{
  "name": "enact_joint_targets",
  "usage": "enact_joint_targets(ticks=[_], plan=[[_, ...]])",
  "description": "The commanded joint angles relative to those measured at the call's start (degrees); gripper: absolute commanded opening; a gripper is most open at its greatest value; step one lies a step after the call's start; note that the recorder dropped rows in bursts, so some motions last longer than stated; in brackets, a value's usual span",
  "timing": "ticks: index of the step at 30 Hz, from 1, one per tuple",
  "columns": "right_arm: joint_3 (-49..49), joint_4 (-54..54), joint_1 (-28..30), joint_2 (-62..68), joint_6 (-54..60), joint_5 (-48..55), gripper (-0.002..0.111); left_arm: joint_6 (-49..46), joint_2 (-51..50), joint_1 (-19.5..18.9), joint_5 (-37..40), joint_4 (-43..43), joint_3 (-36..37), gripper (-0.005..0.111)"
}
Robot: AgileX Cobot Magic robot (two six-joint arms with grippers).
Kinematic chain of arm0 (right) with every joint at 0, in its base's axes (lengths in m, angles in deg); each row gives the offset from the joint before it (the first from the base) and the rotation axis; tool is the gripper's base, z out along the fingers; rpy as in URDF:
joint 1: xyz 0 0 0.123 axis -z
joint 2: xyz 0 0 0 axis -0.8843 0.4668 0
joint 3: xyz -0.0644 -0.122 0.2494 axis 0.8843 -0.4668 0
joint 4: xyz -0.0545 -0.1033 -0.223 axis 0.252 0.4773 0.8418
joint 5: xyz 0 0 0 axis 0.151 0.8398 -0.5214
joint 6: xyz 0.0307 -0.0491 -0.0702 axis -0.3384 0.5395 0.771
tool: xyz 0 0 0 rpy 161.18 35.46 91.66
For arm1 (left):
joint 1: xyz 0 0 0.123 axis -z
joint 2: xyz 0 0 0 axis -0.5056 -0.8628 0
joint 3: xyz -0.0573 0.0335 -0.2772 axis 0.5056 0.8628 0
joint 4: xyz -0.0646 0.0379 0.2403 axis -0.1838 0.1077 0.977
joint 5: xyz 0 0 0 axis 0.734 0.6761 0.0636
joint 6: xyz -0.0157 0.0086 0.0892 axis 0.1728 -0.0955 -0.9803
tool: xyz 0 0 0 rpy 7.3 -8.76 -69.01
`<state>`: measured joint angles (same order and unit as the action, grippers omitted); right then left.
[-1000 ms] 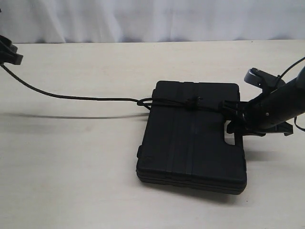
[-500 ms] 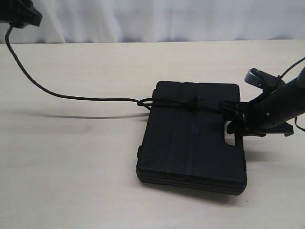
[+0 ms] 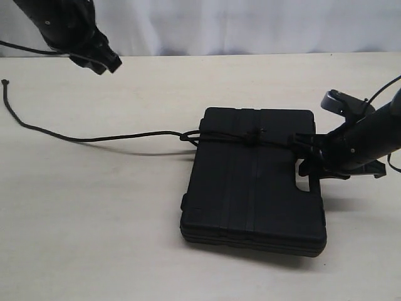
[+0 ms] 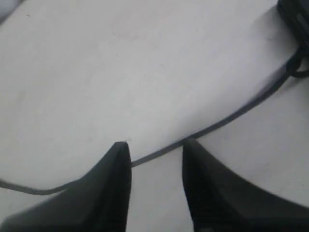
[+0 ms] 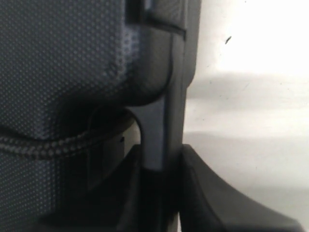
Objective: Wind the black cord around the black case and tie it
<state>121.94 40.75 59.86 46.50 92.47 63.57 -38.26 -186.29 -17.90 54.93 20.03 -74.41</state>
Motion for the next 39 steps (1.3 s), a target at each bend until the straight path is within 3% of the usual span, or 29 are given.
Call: enact_joint_targets(ticks=[1, 10, 13, 20, 22, 26, 33, 39], plan=[[0.8, -0.8, 0.3, -1.2, 1.3, 1.4, 0.004, -4.4, -3.7, 2.6, 0.7, 0.2, -1.9, 0.034], [0.8, -0.8, 0.3, -1.2, 1.3, 3.2, 0.004, -3.6, -5.4, 3.2, -6.6, -1.5, -1.9, 0.034], [0.8, -0.8, 0.3, -1.2, 1.3, 3.2, 0.004, -13.0, -5.6, 3.2, -6.1, -2.2, -1.9, 0.034], [0.8, -0.8, 0.3, -1.2, 1.3, 3.2, 0.004, -50.8, -6.5, 3.9, -4.9, -17.4, 2.1, 0.034], [0.8, -0.8, 0.3, -1.2, 1.3, 3.2, 0.004, -56.4, -7.1, 4.1, -7.3, -18.3, 4.4, 0.034], [0.8, -0.8, 0.3, -1.2, 1.7, 2.8, 0.004, -59.6, -11.3, 5.0, -11.1, -18.8, 8.2, 0.034], [0.8, -0.8, 0.3, -1.2, 2.9, 3.1, 0.004, -60.8, -17.0, 8.5, -28.5, -20.4, 9.0, 0.034], [0.8, -0.8, 0.3, -1.2, 2.9, 4.1, 0.004, -60.8, -20.1, 8.5, -29.6, -19.7, 9.0, 0.033]])
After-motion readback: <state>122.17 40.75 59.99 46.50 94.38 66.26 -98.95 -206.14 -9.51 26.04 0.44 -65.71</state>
